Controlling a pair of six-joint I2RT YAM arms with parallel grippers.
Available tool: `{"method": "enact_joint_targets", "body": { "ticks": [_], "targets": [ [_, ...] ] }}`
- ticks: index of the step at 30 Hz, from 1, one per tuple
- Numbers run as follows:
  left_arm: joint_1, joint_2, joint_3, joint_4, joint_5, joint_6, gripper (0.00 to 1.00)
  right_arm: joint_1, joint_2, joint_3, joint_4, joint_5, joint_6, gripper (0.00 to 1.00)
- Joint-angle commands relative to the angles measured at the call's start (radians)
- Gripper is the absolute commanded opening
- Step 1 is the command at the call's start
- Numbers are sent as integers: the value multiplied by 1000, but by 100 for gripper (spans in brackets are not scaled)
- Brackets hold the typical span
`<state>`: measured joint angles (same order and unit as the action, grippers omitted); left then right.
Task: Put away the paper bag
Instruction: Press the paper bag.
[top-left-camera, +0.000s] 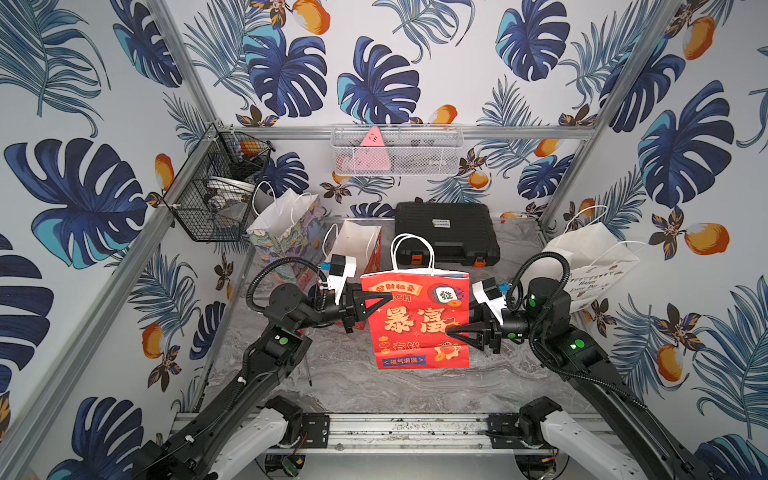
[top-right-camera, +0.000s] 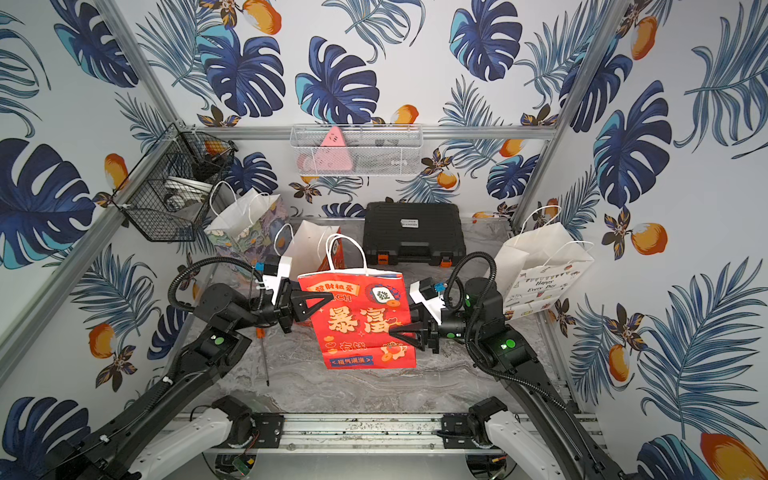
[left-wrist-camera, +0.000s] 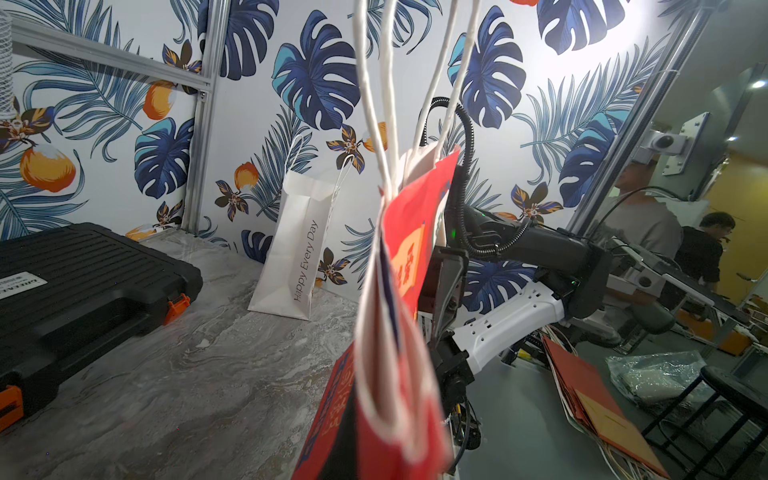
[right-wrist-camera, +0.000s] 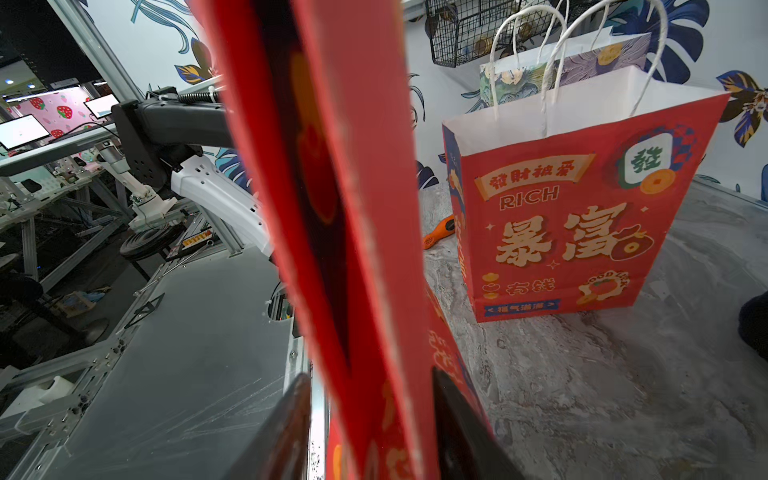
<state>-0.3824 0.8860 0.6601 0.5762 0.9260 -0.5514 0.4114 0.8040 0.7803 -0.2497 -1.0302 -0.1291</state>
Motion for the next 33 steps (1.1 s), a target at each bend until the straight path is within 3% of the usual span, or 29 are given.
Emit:
{"method": "enact_joint_targets", "body": {
  "ticks": [1,4,7,8,10,12,14,17,24,26,28,30,33],
  "targets": [
    [7,6,11,109,1,-43,0,5,3,17,-60,-26,-51,22],
    [11,14,16,128,5,-59,0,4,-4,13,-65,-29,-55,3],
    [13,22,28,132,10,-65,0,4,-15,10,-74,-26,-61,0],
    [13,24,31,131,13,-65,0,4,-16,10,-80,-19,-64,5],
    [14,30,42,126,19,-62,0,4,-23,8,-93,16,-72,51],
    [14,34,50,128,24,-62,0,6,-31,3,-101,39,-82,62],
    [17,36,56,129,25,-62,0,6,-35,-4,-104,51,-84,63],
    [16,39,65,123,27,-61,0,9,-35,-7,-111,49,-90,53],
    [17,39,76,83,27,-31,0,10,-32,3,-118,30,-89,10],
    [17,36,78,65,29,-19,0,10,-31,6,-118,29,-86,9],
    [18,32,76,39,31,-1,0,12,-32,12,-110,30,-79,15],
    [17,30,78,7,34,20,0,11,-30,17,-104,38,-73,43],
    [17,26,78,-32,39,41,0,10,-27,26,-76,36,-51,59]
  ]
}}
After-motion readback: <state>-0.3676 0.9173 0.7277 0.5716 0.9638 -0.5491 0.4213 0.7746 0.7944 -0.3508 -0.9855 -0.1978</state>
